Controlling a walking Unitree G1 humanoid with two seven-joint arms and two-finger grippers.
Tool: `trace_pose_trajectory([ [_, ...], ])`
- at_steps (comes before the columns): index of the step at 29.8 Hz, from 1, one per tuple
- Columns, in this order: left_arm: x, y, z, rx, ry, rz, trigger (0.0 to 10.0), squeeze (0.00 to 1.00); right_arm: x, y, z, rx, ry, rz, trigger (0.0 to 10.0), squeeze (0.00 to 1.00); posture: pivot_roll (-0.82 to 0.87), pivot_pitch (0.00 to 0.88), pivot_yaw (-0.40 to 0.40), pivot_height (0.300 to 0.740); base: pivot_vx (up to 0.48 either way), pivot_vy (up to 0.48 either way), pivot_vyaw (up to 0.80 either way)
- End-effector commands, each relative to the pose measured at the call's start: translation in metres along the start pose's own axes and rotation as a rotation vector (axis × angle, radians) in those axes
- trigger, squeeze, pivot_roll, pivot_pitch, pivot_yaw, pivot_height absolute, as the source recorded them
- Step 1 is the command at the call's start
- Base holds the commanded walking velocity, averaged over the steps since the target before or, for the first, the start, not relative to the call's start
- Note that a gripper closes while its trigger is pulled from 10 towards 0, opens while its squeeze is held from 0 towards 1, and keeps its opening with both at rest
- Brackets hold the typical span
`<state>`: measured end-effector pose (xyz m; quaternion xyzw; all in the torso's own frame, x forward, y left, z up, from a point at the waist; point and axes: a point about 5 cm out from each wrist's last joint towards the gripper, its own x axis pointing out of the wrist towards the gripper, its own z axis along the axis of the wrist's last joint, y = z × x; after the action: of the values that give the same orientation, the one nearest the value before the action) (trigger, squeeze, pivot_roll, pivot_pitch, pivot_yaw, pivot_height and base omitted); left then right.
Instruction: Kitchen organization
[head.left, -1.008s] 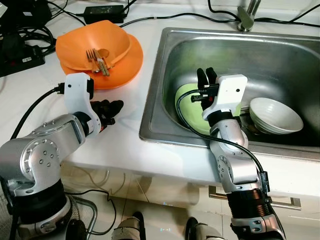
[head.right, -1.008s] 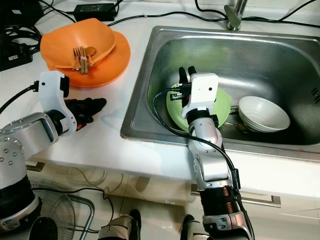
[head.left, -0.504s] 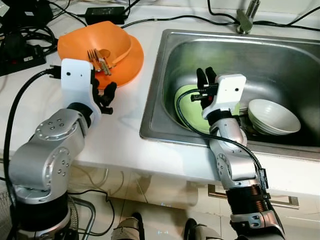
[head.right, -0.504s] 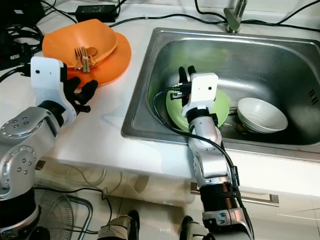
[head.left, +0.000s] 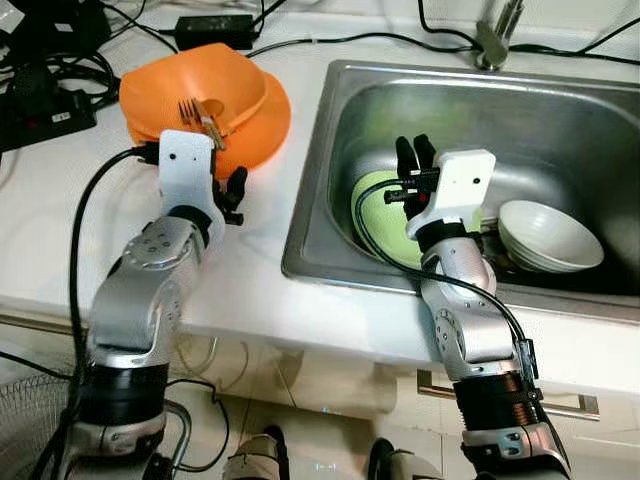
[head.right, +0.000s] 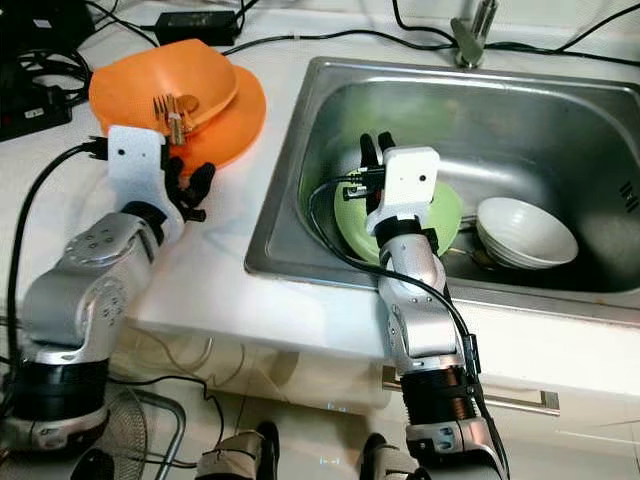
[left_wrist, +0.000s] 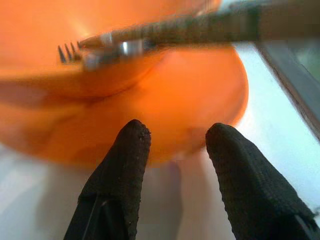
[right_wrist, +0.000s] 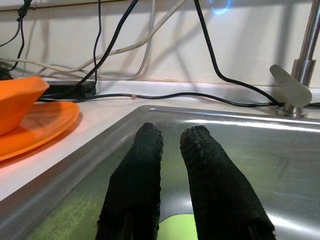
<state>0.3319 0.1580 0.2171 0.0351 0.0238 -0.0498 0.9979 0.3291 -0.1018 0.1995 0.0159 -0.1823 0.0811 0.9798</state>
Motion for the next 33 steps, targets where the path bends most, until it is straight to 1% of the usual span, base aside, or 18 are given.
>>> trace_pose_trajectory([
  [1,0.004,0.000,0.002,0.017,-0.021,0.002,10.0,0.00,-0.013,-0.005,-0.024,0.030,0.088,-0.022,10.0,0.00,0.17,0.189,0.090,0.740,0.000,0.000,0.00],
  [5,0.012,0.003,0.003,0.001,-0.048,0.017,10.0,0.00,-0.015,-0.005,-0.024,0.027,0.090,-0.023,10.0,0.00,0.16,0.190,0.091,0.740,0.000,0.000,0.00],
  [9,0.014,0.005,0.008,-0.026,-0.073,0.023,10.0,0.00,-0.016,-0.006,-0.024,0.027,0.092,-0.025,10.0,0.00,0.16,0.190,0.091,0.740,0.000,0.000,0.00],
  [13,0.016,0.009,0.005,-0.022,-0.068,0.039,10.0,0.00,-0.016,-0.005,-0.025,0.027,0.093,-0.025,10.0,0.00,0.16,0.191,0.091,0.740,0.000,0.000,0.00],
  [20,0.028,0.018,0.003,-0.045,-0.064,0.091,10.0,0.00,-0.016,-0.006,-0.024,0.026,0.094,-0.027,10.0,0.00,0.15,0.194,0.095,0.740,0.000,0.000,0.00],
  [22,0.031,0.019,0.002,-0.067,-0.054,0.102,10.0,0.00,-0.017,-0.007,-0.024,0.024,0.094,-0.030,10.0,0.00,0.15,0.194,0.098,0.740,0.000,0.000,0.00],
  [28,0.036,0.018,0.000,-0.095,-0.027,0.104,10.0,0.00,-0.018,-0.008,-0.024,0.021,0.095,-0.034,10.0,0.00,0.15,0.194,0.103,0.740,0.000,0.000,0.00],
  [29,0.038,0.018,-0.001,-0.097,-0.014,0.098,10.0,0.00,-0.018,-0.008,-0.024,0.020,0.095,-0.034,10.0,0.00,0.15,0.195,0.106,0.740,0.000,0.000,0.00],
  [30,0.040,0.016,-0.001,-0.123,0.016,0.086,10.0,0.00,-0.018,-0.008,-0.024,0.019,0.095,-0.035,10.0,0.00,0.16,0.194,0.110,0.740,0.000,0.000,0.00],
  [33,0.042,0.017,0.001,-0.151,0.052,0.076,10.0,0.00,-0.017,-0.007,-0.024,0.021,0.094,-0.035,10.0,0.00,0.17,0.193,0.118,0.740,0.000,0.000,0.00],
])
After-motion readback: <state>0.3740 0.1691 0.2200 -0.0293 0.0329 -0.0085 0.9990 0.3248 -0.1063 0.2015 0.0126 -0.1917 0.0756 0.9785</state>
